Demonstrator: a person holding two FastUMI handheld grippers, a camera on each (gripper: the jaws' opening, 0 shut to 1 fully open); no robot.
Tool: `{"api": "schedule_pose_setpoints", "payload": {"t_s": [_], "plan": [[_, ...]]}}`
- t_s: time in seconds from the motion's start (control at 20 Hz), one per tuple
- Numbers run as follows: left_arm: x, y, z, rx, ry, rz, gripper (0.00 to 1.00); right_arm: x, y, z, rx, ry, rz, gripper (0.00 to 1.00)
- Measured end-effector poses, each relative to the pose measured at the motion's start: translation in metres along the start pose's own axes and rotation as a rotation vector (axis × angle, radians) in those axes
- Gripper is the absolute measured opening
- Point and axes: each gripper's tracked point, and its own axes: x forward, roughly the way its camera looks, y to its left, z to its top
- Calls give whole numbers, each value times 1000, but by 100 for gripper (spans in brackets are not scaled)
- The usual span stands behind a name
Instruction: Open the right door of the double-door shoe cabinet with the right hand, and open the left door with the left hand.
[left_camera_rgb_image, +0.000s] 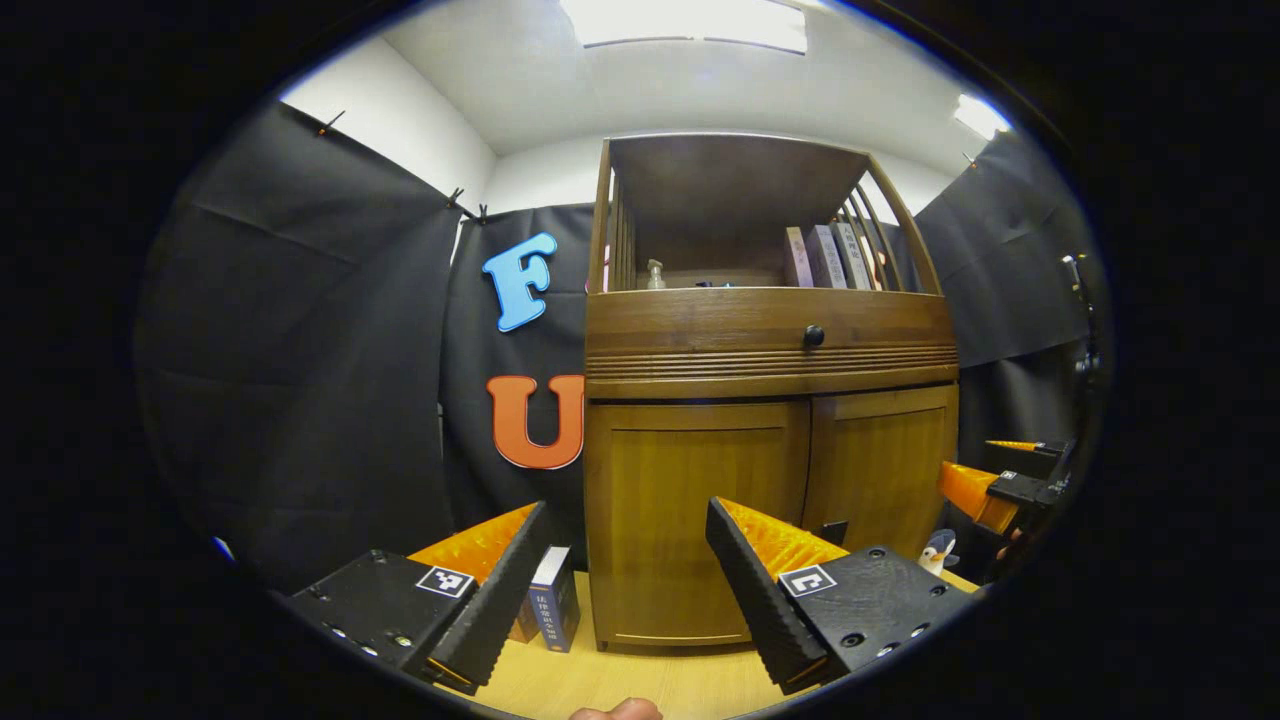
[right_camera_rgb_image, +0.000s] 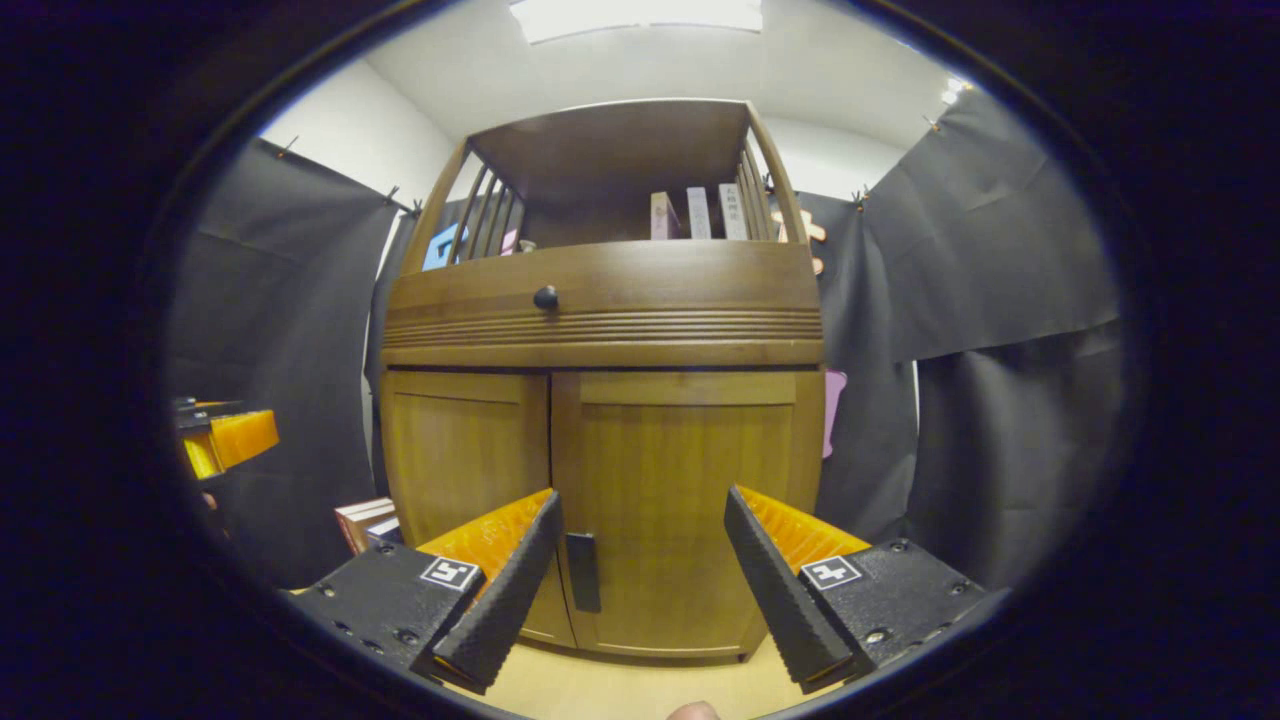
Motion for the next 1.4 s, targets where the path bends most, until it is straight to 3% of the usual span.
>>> {"api": "schedule_pose_setpoints", "payload": {"t_s": [0.25, 0.3, 0.35, 0.5, 0.55, 0.65, 0.75, 0.8, 0.9, 1.05, 1.1, 1.15, 1.3, 1.4], "plan": [[0, 16, -9, 27, 12, 29, 95, 35, 35, -36, 25, 70, 48, 100], [0, 21, -13, 23, 24, 38, 100, 43, 40, -44, 29, 91, 53, 100], [1, 25, -15, 15, 28, 45, 95, 50, 42, -51, 34, 104, 54, 100], [4, 39, -18, 5, 37, 71, 95, 71, 47, -74, 39, 154, 52, 100], [4, 43, -19, 7, 36, 80, 100, 81, 49, -82, 43, 170, 55, 100], [6, 50, -21, 9, 37, 90, 95, 92, 50, -97, 52, 201, 49, 99], [7, 56, -23, 12, 38, 100, 95, 103, 50, -111, 48, 230, 36, 96], [9, 58, -24, 12, 42, 103, 100, 108, 49, -116, 48, 239, 30, 92], [11, 60, -28, 8, 50, 103, 95, 114, 49, -126, 50, 262, 23, 86], [13, 60, -30, 5, 54, 99, 95, 125, 53, -139, 61, 280, 34, 78], [13, 60, -31, 7, 54, 96, 100, 128, 52, -141, 57, 284, 28, 77], [15, 60, -31, 8, 56, 95, 95, 131, 51, -144, 53, 290, 22, 74], [13, 60, -30, 10, 56, 92, 95, 137, 53, -150, 43, 313, 20, 67], [13, 61, -32, 9, 57, 92, 100, 141, 53, -154, 39, 321, 14, 63]]}}
